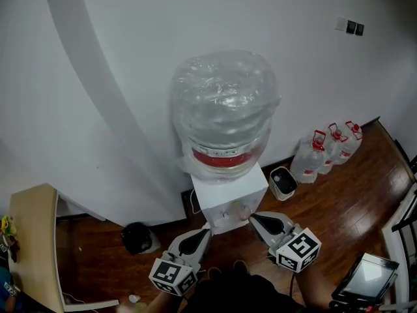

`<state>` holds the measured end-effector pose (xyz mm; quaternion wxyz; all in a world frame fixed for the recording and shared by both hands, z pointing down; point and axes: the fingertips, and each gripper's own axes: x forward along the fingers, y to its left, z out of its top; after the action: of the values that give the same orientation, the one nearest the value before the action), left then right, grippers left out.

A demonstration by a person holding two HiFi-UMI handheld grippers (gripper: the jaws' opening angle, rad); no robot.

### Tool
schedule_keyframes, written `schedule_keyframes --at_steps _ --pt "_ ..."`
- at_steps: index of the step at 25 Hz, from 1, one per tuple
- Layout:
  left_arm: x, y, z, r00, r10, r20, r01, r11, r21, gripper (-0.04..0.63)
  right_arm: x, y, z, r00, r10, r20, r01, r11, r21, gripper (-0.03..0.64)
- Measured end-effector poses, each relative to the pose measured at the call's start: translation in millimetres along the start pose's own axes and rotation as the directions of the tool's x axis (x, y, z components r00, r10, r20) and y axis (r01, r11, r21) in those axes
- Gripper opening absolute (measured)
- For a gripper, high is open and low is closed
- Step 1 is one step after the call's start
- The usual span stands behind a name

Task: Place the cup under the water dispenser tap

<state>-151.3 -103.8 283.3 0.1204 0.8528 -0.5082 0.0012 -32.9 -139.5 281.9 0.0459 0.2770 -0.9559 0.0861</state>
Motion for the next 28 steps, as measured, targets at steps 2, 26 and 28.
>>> schedule_keyframes --at_steps 2,26,28 --pt "0.6 1.3 0.3 1.000 -0.003 0.000 0.003 1.000 0.005 0.014 3.7 -0.1 -0.4 1.000 0.000 0.002 0.000 1.000 -0.006 0.000" --pt "4.3 -0.2 1.3 0.999 -0.034 -0.002 0.034 0.999 0.028 0.014 4.8 -4.9 -6.3 0.999 -0.052 -0.003 0.052 0.999 0.010 0.000" --pt "3.5 1.9 -0.1 0.999 -0.031 -0.004 0.032 0.999 0.029 0.014 5.8 -4.7 -6.8 0.999 -0.054 -0.005 0.054 0.999 0.010 0.000"
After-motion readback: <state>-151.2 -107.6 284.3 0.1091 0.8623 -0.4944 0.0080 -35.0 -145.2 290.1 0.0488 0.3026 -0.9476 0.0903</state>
